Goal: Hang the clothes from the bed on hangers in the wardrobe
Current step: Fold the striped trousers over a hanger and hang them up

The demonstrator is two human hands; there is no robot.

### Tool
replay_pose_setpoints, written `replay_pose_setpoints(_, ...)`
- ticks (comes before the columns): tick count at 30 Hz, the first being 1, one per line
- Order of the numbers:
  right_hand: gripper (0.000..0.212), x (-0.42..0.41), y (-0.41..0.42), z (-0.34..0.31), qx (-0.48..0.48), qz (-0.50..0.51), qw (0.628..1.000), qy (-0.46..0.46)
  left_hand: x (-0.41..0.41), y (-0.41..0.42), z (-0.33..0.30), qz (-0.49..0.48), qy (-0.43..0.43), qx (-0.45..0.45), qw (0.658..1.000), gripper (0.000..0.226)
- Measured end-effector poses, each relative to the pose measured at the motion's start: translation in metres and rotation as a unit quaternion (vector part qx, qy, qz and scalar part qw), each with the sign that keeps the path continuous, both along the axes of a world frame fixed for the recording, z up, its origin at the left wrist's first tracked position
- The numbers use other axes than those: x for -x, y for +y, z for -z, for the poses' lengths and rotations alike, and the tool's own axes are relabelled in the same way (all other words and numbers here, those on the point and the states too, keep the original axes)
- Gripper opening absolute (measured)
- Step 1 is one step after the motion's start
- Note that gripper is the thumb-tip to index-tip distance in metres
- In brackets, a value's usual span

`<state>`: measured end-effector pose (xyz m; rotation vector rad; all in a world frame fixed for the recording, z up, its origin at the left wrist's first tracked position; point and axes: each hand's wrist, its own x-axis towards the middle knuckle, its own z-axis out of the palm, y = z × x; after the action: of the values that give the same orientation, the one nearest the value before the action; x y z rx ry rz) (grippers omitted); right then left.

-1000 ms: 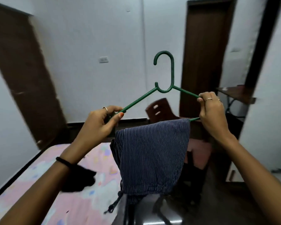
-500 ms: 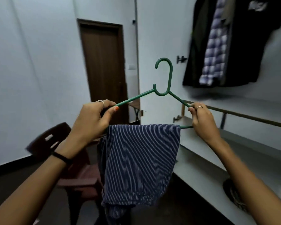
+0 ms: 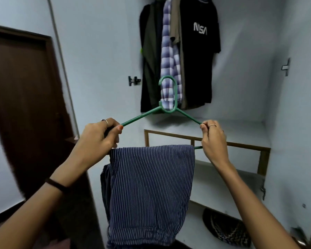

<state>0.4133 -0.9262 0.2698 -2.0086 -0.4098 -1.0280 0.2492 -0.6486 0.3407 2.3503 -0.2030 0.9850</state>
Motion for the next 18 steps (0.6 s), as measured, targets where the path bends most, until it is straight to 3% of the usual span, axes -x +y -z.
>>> replay_pose_setpoints(4, 0.019, -0.057, 0.01, -0.003, -0.005, 0.083, 0.996, -0.025, -0.083, 0.022, -0.006, 0.082, 0.083, 0.054, 0.992, 0.022)
replay_pose_setpoints(8, 0.02, -0.118, 0.017, -0.023, -0.011, 0.161, 0.983, -0.082, -0.162, 0.039, -0.019, 0.133, 0.077, 0.055, 0.987, 0.026)
replay_pose_setpoints(13, 0.019, -0.186, 0.001, -0.041, 0.01, 0.231, 0.966, -0.113, -0.249, 0.035, -0.028, 0.175, 0.028, 0.008, 0.984, 0.023)
replay_pose_setpoints(18, 0.018, -0.263, -0.036, -0.071, -0.011, 0.247, 0.958, -0.149, -0.339, 0.002, -0.054, 0.177, -0.127, -0.035, 0.975, 0.019)
